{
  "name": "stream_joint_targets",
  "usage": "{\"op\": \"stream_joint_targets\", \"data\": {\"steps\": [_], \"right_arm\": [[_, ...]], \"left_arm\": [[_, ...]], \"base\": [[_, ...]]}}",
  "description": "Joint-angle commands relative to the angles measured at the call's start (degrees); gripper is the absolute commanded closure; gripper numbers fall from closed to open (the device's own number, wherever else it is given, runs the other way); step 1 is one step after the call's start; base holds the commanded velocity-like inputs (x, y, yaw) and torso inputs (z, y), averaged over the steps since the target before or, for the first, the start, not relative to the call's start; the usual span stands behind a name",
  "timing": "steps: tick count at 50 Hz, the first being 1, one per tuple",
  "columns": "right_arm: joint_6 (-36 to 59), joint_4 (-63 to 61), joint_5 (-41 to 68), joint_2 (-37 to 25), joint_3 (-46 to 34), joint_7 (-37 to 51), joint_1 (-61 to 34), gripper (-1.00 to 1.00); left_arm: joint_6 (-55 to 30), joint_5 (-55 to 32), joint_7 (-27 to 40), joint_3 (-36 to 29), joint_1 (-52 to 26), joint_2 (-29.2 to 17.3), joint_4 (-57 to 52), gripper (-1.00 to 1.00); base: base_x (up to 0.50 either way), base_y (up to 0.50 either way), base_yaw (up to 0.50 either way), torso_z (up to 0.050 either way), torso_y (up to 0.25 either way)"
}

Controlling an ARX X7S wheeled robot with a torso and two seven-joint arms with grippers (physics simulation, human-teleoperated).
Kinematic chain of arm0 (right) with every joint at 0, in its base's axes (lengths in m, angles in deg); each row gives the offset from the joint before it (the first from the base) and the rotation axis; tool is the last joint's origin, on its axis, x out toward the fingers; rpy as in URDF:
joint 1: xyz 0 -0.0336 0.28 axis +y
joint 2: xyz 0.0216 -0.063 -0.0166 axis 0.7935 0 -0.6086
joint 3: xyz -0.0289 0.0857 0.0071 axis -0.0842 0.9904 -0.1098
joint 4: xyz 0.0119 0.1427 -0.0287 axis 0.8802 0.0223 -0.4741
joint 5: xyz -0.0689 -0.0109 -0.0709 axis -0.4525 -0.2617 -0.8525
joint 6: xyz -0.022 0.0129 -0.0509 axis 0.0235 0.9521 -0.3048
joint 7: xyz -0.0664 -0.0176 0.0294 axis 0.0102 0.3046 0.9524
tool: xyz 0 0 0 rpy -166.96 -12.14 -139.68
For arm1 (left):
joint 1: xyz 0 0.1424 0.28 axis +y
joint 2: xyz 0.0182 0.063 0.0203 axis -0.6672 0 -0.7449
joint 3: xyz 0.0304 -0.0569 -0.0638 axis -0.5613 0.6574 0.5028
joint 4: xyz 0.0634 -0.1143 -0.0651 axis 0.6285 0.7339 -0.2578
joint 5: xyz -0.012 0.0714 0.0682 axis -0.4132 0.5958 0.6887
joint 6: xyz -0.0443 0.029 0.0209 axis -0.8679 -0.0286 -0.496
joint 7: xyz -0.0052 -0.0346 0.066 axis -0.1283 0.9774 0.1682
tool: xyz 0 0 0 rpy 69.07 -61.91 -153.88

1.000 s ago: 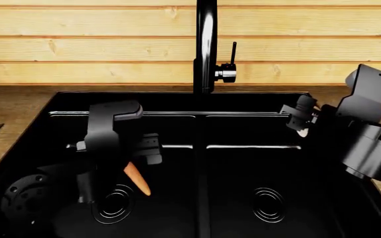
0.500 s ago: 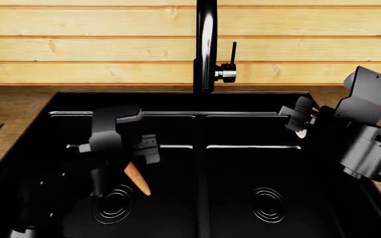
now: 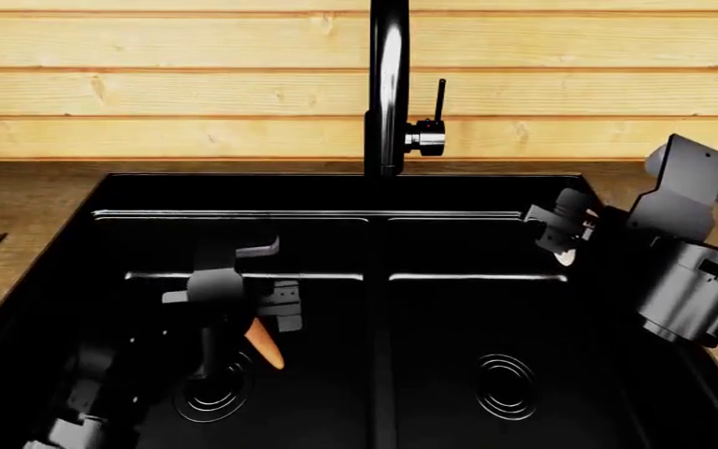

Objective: Pick the vegetables from the sink and place them on the cutting board.

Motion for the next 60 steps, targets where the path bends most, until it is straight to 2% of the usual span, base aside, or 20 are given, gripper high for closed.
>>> {"op": "stream_joint_targets", "data": {"steps": [1, 38, 39, 56, 60], "right_arm": [[-0.3, -0.2, -0.4, -0.3, -0.2, -0.7, 0.3, 1.00], [-1.6, 0.2, -0.7, -0.9, -1.1, -1.7, 1.2, 1.00], [-1.6, 0.1, -0.6, -0.9, -1.0, -1.6, 1.3, 1.00], [-1.9, -0.2, 0.1, -1.3, -1.1, -1.2, 1.3, 1.00], [-2.0, -0.3, 0.2, -1.5, -1.1, -1.2, 1.4, 1.00]], "left_arm": [[3.3, 3.0, -3.0, -4.6, 11.0, 1.0, 4.2, -1.00], [14.6, 10.8, -13.1, -11.6, 9.8, 6.7, 25.2, -1.00], [14.9, 10.9, -12.9, -11.6, 10.0, 6.7, 25.3, 1.00], [13.7, 10.1, -11.0, -11.5, 10.8, 6.1, 22.0, 1.00], [14.6, 10.0, -10.7, -11.3, 11.1, 5.1, 18.5, 1.00]], "base": [[-0.02, 0.00, 0.01, 0.000, 0.000], [-0.01, 0.00, 0.01, 0.000, 0.000], [0.01, -0.01, 0.00, 0.000, 0.000], [0.01, -0.01, 0.00, 0.000, 0.000], [0.01, 0.00, 0.00, 0.000, 0.000]]}}
